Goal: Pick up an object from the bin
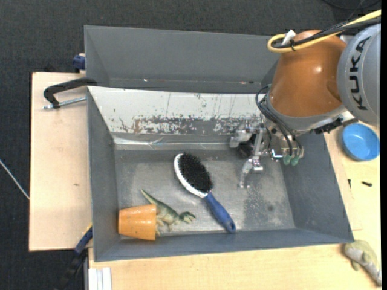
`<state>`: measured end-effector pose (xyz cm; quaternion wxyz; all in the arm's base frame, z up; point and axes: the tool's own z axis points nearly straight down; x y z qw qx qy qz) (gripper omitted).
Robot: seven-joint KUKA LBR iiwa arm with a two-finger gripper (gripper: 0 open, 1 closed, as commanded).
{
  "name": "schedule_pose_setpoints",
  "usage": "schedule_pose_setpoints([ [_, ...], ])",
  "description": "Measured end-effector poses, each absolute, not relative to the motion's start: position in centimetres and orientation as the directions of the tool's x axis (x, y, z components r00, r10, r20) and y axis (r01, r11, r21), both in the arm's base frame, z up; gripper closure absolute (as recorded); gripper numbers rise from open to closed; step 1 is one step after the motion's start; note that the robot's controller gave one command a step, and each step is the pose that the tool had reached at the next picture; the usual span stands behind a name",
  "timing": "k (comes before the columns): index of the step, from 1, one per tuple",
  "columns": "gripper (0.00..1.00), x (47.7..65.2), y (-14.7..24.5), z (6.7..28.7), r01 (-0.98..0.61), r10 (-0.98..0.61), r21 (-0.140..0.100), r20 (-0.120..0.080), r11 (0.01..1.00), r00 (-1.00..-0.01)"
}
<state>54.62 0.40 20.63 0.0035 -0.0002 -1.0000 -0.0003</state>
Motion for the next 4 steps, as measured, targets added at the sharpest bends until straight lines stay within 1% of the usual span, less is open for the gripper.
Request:
schedule_pose_setpoints([
  [1,0.0,50.8,6.4,7.2,0.261,0.261,0.003,-0.008,0.965,-0.965],
  [2,0.0,49.4,7.9,10.1,0.354,0.354,0.004,-0.004,0.935,-0.935],
  [3,0.0,49.8,8.8,11.9,0.564,0.564,0.004,-0.003,0.826,-0.826],
  [4,0.0,51.7,10.4,7.2,0.766,0.766,0.004,-0.002,0.643,-0.643],
])
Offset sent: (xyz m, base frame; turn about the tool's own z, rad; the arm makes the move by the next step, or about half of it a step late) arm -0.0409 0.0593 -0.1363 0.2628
